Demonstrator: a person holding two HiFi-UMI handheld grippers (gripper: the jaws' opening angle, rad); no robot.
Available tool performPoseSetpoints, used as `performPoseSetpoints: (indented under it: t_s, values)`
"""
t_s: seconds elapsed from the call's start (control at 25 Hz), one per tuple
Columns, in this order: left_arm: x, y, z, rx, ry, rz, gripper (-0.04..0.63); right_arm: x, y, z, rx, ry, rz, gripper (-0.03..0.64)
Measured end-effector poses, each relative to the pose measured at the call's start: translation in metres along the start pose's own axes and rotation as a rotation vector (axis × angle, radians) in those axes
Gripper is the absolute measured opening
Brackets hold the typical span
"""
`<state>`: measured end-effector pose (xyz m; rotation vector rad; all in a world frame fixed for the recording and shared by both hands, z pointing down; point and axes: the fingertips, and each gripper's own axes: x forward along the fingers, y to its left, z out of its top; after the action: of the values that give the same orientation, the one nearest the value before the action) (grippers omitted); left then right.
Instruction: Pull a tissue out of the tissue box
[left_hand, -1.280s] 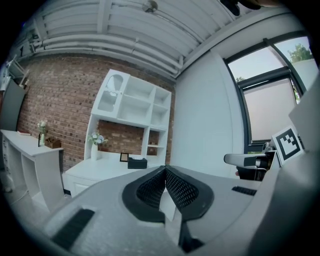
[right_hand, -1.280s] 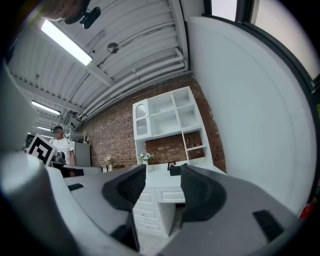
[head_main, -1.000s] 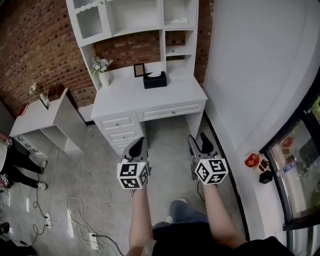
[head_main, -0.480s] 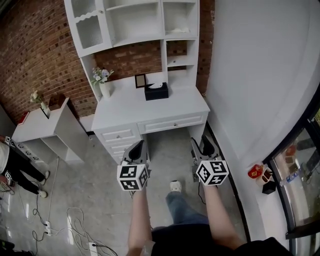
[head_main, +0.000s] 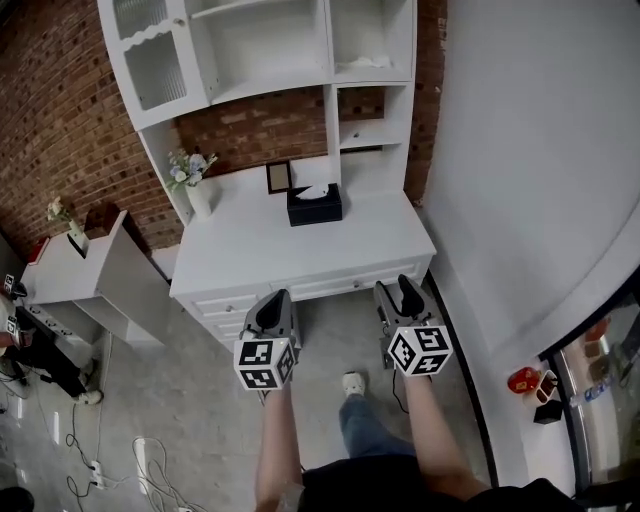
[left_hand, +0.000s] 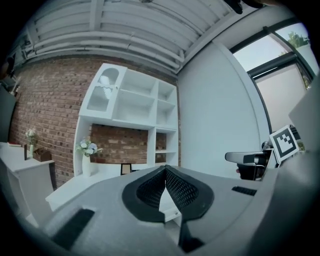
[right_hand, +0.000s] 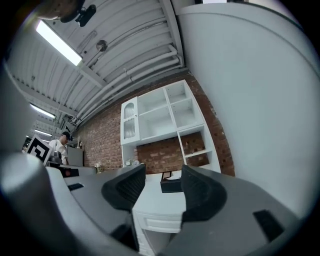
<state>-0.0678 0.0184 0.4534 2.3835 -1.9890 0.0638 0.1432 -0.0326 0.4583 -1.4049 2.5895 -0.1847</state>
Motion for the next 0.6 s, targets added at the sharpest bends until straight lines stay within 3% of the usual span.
performPoseSetpoints:
  t_s: [0.32,0.6]
  values:
    - [0.161,0.073,0.012,-0.028,0.018,0.051,0.009,0.182,-0.054,-0.005,-0.011,0.065,0.071,0.204]
    - [0.26,0.13,0.018,-0.061,0.053,0.117,0.009,0.306,-0.09,-0.022,0.013,0.144,0.113,0.204]
